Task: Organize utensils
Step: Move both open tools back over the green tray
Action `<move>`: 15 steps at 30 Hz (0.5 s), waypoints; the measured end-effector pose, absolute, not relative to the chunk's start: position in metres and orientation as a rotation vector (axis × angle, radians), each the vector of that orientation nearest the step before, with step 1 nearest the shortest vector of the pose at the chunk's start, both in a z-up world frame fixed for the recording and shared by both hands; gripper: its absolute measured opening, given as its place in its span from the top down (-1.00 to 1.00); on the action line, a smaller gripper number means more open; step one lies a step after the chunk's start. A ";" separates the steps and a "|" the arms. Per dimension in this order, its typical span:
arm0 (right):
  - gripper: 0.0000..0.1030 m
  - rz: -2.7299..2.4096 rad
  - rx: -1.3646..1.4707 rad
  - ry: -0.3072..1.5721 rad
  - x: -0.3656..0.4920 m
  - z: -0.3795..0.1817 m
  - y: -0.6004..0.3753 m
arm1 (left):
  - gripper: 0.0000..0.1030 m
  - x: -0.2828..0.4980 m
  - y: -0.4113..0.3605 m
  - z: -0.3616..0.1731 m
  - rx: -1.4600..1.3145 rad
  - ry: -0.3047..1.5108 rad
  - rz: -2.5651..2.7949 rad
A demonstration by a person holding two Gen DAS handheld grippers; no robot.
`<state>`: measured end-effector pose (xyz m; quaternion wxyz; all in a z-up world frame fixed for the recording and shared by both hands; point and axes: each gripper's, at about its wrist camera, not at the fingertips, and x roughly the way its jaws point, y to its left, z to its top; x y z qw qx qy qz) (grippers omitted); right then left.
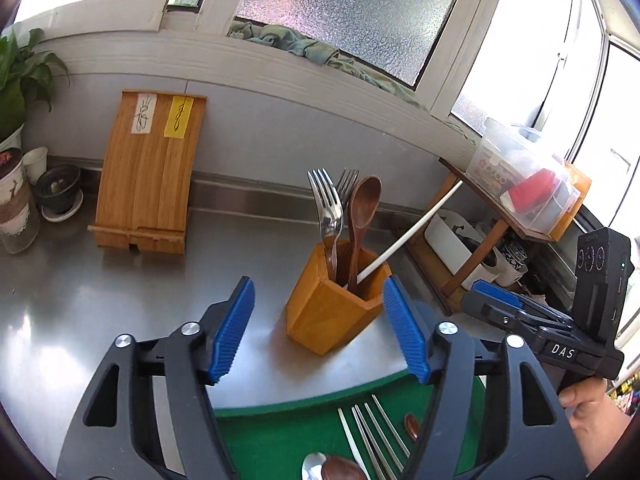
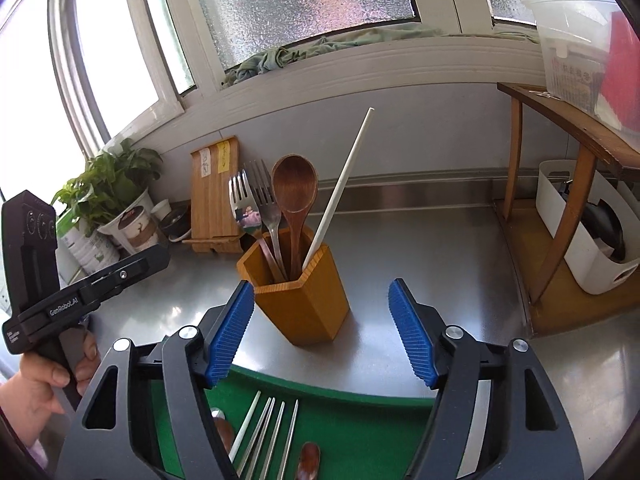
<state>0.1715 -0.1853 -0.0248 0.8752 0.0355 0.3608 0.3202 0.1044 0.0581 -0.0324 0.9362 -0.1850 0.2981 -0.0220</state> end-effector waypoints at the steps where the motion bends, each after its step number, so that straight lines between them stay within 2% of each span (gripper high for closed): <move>1: -0.71 0.666 0.073 0.772 0.169 -0.025 -0.188 | -0.44 0.101 0.058 -0.033 -0.398 0.628 -0.048; 3: -0.76 0.678 0.073 0.816 0.162 -0.025 -0.192 | -0.65 0.091 0.057 -0.035 -0.443 0.661 -0.061; 6: -0.92 0.692 0.064 0.913 0.153 -0.030 -0.198 | -0.82 0.077 0.054 -0.037 -0.493 0.710 -0.082; 15: -0.92 0.771 0.090 1.148 0.122 -0.051 -0.208 | -0.84 0.039 0.040 -0.059 -0.569 0.913 -0.084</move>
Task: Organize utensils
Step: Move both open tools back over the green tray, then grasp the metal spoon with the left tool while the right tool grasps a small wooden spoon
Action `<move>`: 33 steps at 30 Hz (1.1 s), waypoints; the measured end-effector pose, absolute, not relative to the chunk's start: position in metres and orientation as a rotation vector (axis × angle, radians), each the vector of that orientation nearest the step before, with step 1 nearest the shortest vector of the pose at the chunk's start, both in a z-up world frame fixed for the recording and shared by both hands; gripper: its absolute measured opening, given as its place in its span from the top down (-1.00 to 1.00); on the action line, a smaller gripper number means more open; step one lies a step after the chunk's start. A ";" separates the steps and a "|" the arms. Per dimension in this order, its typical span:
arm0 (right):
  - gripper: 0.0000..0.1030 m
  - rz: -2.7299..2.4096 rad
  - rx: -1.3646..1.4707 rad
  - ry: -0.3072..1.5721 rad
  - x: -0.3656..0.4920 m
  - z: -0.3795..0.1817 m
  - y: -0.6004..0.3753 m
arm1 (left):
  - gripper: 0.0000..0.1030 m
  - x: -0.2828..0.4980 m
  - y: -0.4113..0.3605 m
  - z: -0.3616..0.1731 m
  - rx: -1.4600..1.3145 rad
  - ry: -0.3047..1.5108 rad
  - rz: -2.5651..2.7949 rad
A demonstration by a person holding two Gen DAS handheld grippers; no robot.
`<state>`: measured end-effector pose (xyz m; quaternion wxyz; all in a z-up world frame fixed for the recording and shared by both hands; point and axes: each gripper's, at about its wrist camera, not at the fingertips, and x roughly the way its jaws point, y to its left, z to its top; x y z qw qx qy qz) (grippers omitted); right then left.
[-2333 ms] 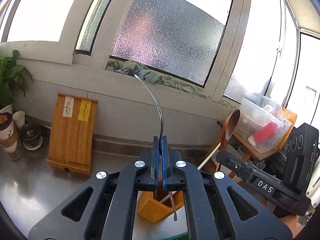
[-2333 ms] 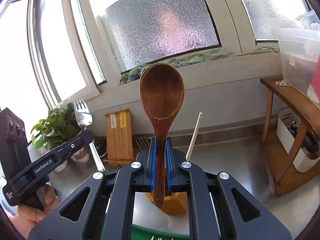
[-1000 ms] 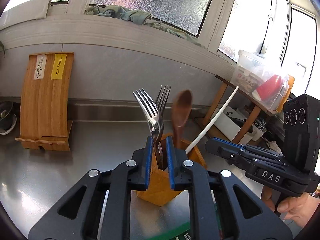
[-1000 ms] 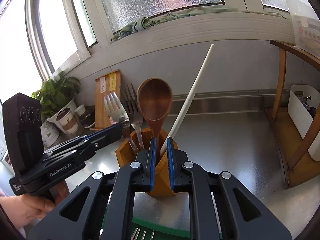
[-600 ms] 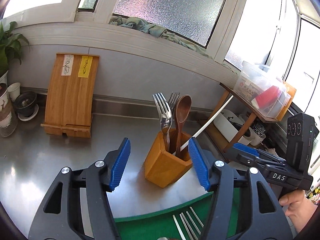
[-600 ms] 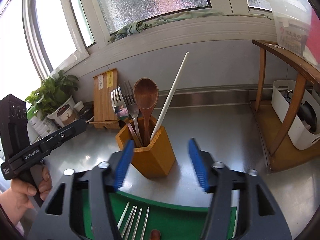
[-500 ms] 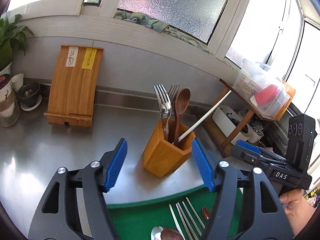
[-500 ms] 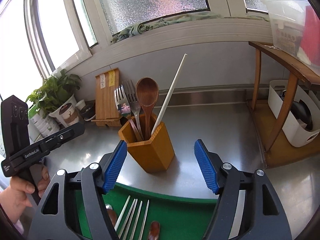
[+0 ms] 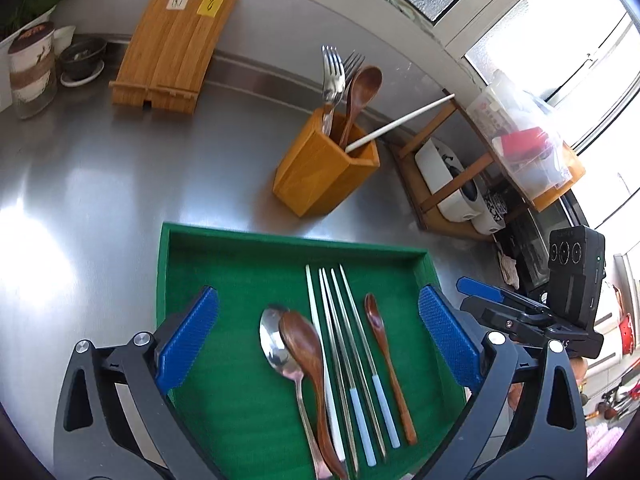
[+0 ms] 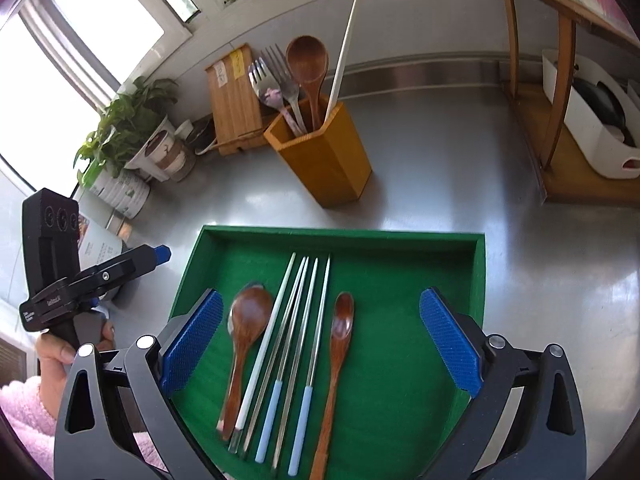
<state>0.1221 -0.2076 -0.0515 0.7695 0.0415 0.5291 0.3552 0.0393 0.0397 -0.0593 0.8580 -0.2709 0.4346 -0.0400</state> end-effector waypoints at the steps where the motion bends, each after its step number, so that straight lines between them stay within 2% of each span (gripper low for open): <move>1: -0.92 0.763 0.077 1.164 0.118 -0.054 -0.207 | -0.84 0.036 0.038 -0.062 -0.575 0.934 -0.082; 6: -0.92 0.685 0.034 1.290 0.105 -0.071 -0.204 | -0.84 0.022 0.031 -0.078 -0.612 1.043 -0.081; 8: -0.76 0.680 0.056 1.342 0.104 -0.078 -0.205 | -0.84 0.018 0.028 -0.083 -0.615 1.068 -0.086; 10: -0.46 0.654 0.080 1.377 0.105 -0.083 -0.210 | -0.83 0.015 0.025 -0.086 -0.611 1.080 -0.098; 11: -0.39 0.642 0.095 1.393 0.105 -0.086 -0.213 | -0.77 0.015 0.024 -0.088 -0.612 1.084 -0.100; 13: -0.09 0.632 0.114 1.422 0.106 -0.092 -0.217 | -0.60 0.014 0.022 -0.092 -0.627 1.100 -0.114; 14: -0.04 0.633 0.120 1.431 0.104 -0.095 -0.218 | -0.49 0.015 0.022 -0.095 -0.636 1.110 -0.125; 16: 0.28 0.634 0.121 1.447 0.102 -0.098 -0.218 | -0.30 0.015 0.017 -0.102 -0.633 1.136 -0.140; 18: 0.42 0.637 0.122 1.457 0.101 -0.101 -0.217 | -0.04 0.016 0.013 -0.108 -0.620 1.168 -0.148; 19: 0.50 0.636 0.120 1.458 0.101 -0.103 -0.217 | 0.03 0.017 0.011 -0.112 -0.612 1.184 -0.139; 21: 0.55 0.646 0.116 1.460 0.099 -0.105 -0.214 | 0.22 0.019 0.007 -0.117 -0.581 1.209 -0.117; 23: 0.55 0.660 0.105 1.465 0.096 -0.107 -0.209 | 0.26 0.019 0.004 -0.120 -0.543 1.224 -0.095; 33: 0.55 0.623 -0.074 1.444 0.087 -0.116 -0.183 | 0.27 0.027 -0.010 -0.126 -0.395 1.212 -0.050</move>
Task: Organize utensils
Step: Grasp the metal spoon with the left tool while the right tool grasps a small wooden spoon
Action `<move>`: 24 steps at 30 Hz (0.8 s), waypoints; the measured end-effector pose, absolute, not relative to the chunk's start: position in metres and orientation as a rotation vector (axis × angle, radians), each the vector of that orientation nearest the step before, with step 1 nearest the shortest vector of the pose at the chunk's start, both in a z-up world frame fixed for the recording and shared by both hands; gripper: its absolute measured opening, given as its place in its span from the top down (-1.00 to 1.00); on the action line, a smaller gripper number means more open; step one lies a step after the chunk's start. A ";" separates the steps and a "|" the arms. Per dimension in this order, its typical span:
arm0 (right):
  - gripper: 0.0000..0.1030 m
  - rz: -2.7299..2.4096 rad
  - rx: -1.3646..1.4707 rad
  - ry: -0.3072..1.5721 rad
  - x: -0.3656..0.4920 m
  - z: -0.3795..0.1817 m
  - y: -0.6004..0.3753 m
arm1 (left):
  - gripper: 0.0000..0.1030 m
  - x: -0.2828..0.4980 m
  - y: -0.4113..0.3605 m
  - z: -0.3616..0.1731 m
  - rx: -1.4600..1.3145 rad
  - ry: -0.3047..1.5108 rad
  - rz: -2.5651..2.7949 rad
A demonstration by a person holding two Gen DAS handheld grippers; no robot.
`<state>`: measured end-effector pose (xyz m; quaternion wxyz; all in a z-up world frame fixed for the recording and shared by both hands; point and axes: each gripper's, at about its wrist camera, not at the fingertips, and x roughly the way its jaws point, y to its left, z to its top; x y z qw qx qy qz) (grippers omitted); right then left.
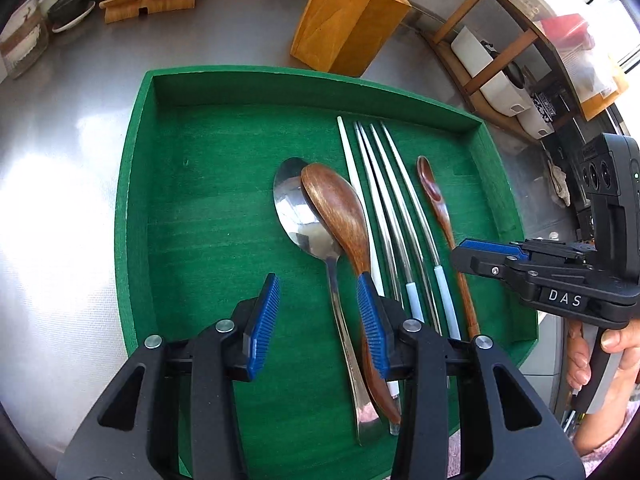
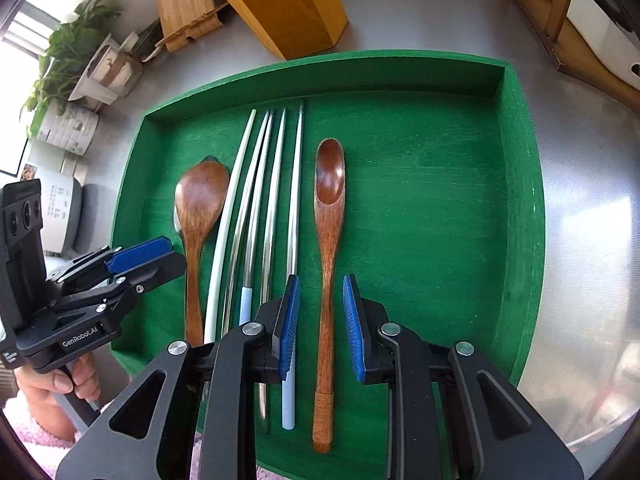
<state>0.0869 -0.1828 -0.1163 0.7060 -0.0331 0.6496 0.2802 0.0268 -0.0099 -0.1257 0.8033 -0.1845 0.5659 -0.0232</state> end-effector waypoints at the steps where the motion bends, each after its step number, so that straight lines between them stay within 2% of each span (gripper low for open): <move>1: 0.56 0.616 -0.094 1.438 0.086 -0.117 -0.181 | 0.26 0.027 -0.011 -0.126 -0.385 1.207 -0.050; 3: 0.56 0.614 -0.117 1.430 0.085 -0.116 -0.177 | 0.31 0.030 -0.014 -0.126 -0.341 1.203 -0.033; 4: 0.60 0.609 -0.128 1.429 0.084 -0.116 -0.177 | 0.45 0.031 -0.016 -0.126 -0.307 1.198 -0.020; 5: 0.61 0.604 -0.138 1.429 0.084 -0.116 -0.177 | 0.46 0.032 -0.017 -0.126 -0.279 1.199 -0.008; 10: 0.61 0.583 -0.121 1.450 0.087 -0.119 -0.184 | 0.46 0.038 -0.020 -0.125 -0.250 1.226 -0.002; 12: 0.59 0.579 -0.131 1.449 0.086 -0.119 -0.181 | 0.29 0.041 -0.024 -0.125 -0.246 1.234 -0.010; 15: 0.57 0.574 -0.169 1.435 0.084 -0.117 -0.176 | 0.29 0.043 -0.033 -0.126 -0.183 1.236 -0.008; 16: 0.58 0.573 -0.179 1.434 0.083 -0.117 -0.174 | 0.32 0.039 -0.033 -0.126 -0.161 1.235 -0.001; 17: 0.62 0.569 -0.191 1.431 0.083 -0.118 -0.173 | 0.47 0.039 -0.033 -0.126 -0.142 1.236 0.018; 20: 0.86 0.535 -0.215 1.432 0.084 -0.118 -0.175 | 0.67 0.038 -0.024 -0.126 -0.171 1.242 0.029; 24: 0.88 0.527 -0.192 1.460 0.089 -0.119 -0.177 | 0.86 0.036 -0.019 -0.126 -0.190 1.256 0.024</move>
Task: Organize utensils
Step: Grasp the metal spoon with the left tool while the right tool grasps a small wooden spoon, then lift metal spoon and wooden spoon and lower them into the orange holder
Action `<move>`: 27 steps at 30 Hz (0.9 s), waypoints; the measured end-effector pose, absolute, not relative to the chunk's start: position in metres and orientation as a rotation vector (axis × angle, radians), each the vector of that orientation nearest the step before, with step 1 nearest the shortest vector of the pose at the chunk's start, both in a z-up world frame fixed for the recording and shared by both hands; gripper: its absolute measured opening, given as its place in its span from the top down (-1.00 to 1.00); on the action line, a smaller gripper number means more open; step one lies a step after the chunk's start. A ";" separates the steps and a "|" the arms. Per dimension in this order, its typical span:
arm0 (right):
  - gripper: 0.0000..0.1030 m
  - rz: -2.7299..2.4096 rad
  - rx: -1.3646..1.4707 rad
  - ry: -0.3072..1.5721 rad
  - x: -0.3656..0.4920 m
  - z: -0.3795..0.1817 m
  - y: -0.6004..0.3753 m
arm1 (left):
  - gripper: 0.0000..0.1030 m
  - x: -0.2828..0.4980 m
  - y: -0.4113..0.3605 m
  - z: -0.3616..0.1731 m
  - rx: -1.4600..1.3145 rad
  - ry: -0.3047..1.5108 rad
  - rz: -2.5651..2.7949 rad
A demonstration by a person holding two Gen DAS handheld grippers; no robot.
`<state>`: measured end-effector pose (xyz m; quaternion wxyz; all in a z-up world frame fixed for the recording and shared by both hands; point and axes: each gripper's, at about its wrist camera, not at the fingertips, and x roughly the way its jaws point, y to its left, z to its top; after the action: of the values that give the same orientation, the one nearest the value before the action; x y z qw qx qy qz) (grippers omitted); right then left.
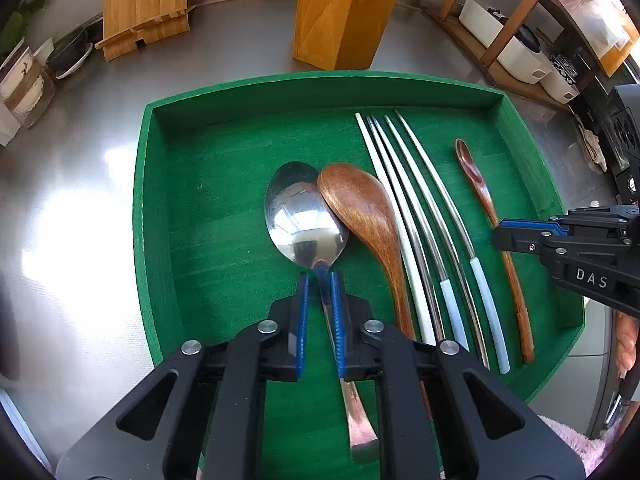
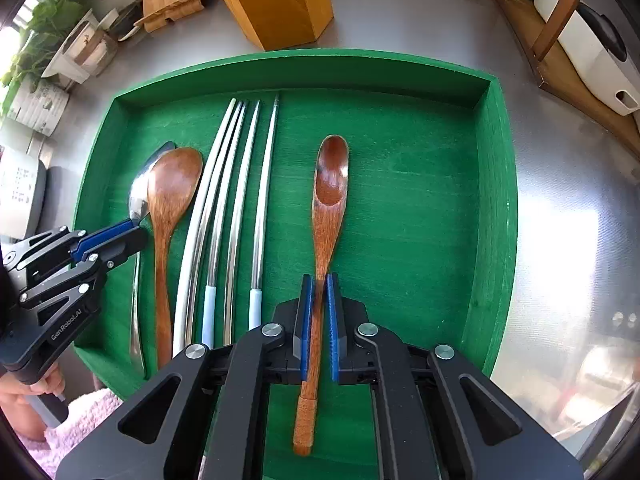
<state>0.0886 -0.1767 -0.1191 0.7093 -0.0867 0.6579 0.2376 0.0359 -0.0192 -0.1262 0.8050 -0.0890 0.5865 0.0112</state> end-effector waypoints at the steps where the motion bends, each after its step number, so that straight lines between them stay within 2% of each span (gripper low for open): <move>1: 0.87 0.525 -0.192 1.468 0.089 -0.119 -0.175 | 0.87 0.036 -0.019 -0.126 -0.194 1.259 0.026; 10: 0.89 0.538 -0.247 1.527 0.099 -0.122 -0.161 | 0.91 0.044 -0.008 -0.128 -0.255 1.320 -0.018; 17: 0.90 0.577 -0.156 1.559 0.107 -0.122 -0.169 | 0.92 0.040 0.002 -0.129 -0.361 1.307 -0.041; 24: 0.90 0.621 -0.080 1.496 0.107 -0.105 -0.183 | 0.92 0.027 0.018 -0.104 -0.406 1.225 -0.043; 27: 0.90 0.641 -0.040 1.448 0.109 -0.097 -0.190 | 0.92 0.024 0.024 -0.092 -0.422 1.134 -0.051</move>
<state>0.1086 -0.1900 -0.0969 0.7024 -0.0180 0.6506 0.2881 0.0238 0.0243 -0.0916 0.8223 -0.1982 0.5329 -0.0238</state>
